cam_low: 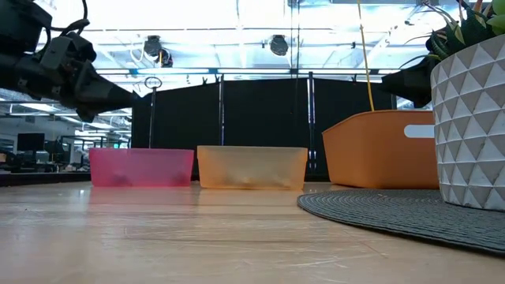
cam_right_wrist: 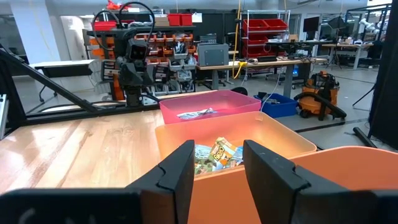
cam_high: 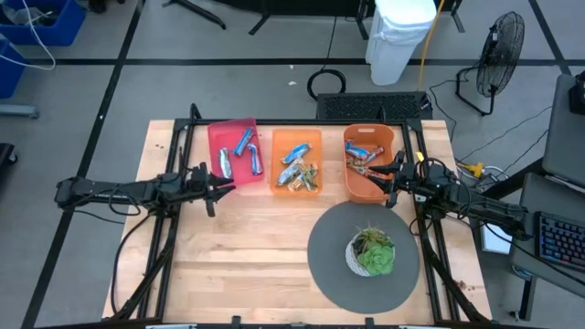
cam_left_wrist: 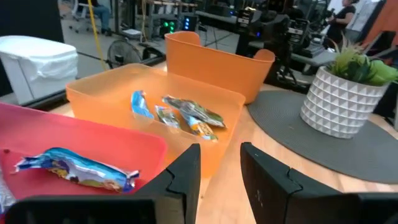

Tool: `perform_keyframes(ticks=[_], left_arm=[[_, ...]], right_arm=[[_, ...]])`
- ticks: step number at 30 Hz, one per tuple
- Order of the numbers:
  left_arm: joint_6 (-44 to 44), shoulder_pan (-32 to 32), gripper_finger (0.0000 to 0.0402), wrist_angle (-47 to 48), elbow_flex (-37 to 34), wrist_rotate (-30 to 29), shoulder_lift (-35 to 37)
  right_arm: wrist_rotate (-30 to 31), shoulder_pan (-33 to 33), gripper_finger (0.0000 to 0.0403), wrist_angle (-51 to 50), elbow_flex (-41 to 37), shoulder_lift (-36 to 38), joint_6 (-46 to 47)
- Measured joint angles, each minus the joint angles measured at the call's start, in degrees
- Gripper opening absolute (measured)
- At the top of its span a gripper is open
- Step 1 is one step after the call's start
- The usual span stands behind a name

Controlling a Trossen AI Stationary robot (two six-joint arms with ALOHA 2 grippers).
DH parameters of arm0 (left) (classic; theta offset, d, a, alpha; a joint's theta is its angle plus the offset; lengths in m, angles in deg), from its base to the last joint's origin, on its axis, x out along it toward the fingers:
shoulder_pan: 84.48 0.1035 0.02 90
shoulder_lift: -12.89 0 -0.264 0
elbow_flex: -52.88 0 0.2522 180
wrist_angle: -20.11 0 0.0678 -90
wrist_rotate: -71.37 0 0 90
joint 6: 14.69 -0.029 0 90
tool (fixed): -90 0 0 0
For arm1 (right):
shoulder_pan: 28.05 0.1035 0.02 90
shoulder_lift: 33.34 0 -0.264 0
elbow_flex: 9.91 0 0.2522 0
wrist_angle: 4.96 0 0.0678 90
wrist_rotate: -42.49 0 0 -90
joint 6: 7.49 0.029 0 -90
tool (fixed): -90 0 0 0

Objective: Pick and place Granola Bars by type
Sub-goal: Return to Home Position

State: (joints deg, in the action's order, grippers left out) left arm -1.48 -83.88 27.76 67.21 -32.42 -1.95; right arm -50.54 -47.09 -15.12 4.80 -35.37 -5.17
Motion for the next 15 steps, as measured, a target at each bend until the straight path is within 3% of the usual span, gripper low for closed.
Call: perform_keyframes(ticks=[15], left_arm=[[0.6, 0.0, 0.0118, 0.3, 0.0, 0.3, -0.1]], right_arm=[[0.0, 0.0, 0.0128, 0.0, 0.0, 0.0, 0.0]])
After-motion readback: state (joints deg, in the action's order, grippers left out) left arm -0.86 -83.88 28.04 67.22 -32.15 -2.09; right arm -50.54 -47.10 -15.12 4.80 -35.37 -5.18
